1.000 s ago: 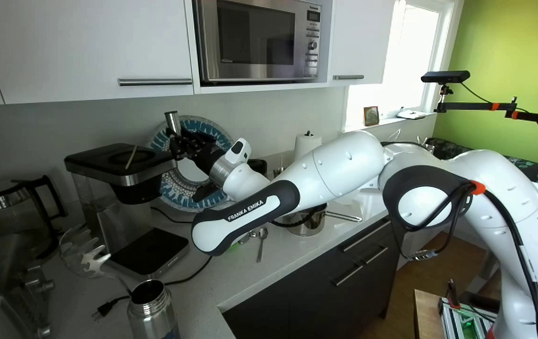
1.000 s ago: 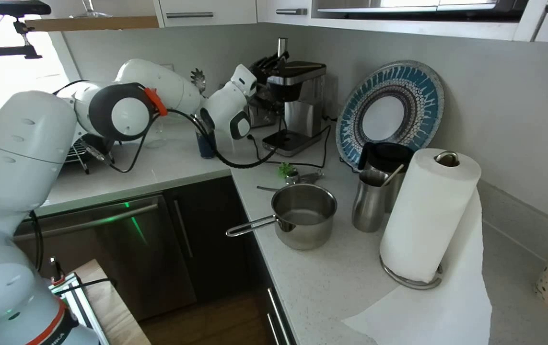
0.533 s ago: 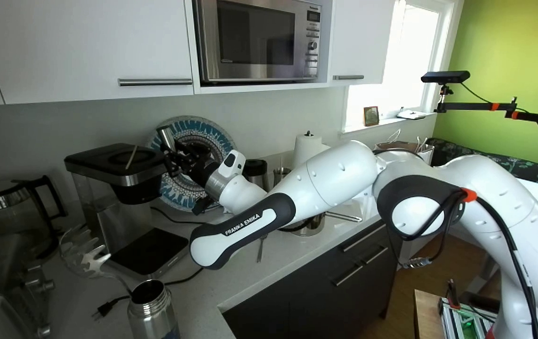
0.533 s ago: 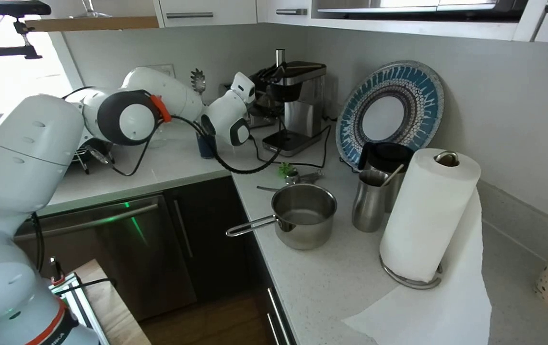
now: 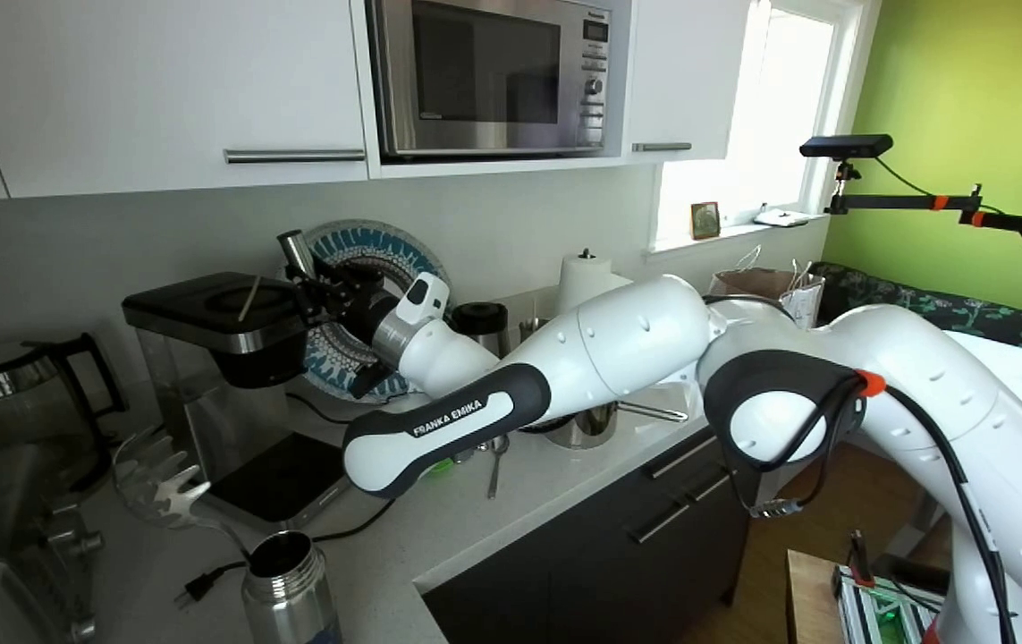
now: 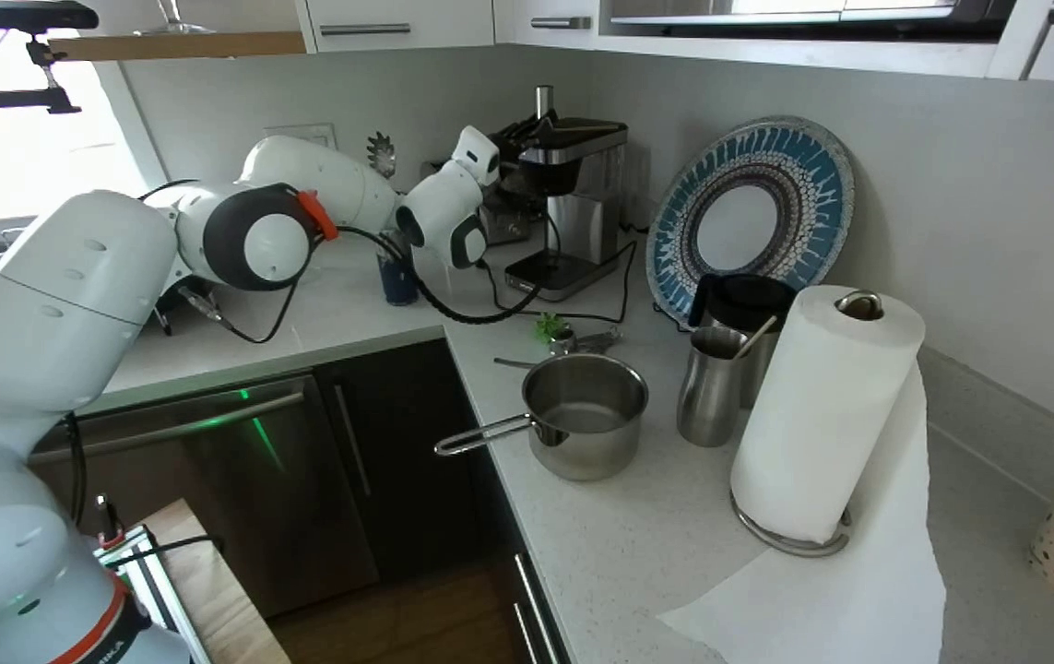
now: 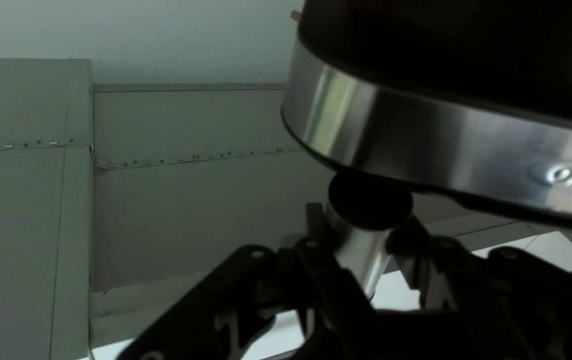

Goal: Pick up the silver object from the bottom of the coffee machine and put it on top of the coffee machine

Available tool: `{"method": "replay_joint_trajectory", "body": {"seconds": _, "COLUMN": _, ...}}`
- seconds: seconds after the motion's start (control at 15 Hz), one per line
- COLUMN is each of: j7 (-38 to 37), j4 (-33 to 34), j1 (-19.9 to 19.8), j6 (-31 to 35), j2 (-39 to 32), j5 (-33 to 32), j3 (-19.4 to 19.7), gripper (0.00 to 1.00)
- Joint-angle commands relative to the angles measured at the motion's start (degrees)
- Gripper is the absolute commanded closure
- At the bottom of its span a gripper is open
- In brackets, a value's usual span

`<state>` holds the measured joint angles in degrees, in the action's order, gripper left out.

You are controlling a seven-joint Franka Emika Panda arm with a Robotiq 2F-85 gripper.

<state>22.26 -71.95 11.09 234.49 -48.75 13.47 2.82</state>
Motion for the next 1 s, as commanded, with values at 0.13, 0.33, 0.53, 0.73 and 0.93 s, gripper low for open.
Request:
{"method": "replay_joint_trajectory", "body": {"seconds": 0.13, "j7": -1.8, "j4": 11.4, "j1": 0.0, "j6": -6.2, "j2": -5.9, "j5": -1.4, "j3": 0.0, "gripper": 0.89}}
{"method": "replay_joint_trajectory", "body": {"seconds": 0.33, "j7": -4.3, "j4": 14.6, "j1": 0.2, "j6": -6.1, "j2": -7.9, "j5": -2.2, "j3": -0.9, "gripper": 0.89}}
{"method": "replay_joint_trajectory", "body": {"seconds": 0.53, "j7": -7.2, "j4": 15.5, "j1": 0.0, "j6": -4.8, "j2": -8.9, "j5": -2.3, "j3": -2.2, "gripper": 0.89}}
{"method": "replay_joint_trajectory", "body": {"seconds": 0.73, "j7": -8.7, "j4": 15.9, "j1": -0.2, "j6": -4.9, "j2": -9.6, "j5": -2.0, "j3": -2.8, "gripper": 0.89}}
{"method": "replay_joint_trajectory", "body": {"seconds": 0.93, "j7": -8.2, "j4": 15.7, "j1": -0.2, "j6": -5.6, "j2": -9.6, "j5": -1.6, "j3": -2.6, "gripper": 0.89}}
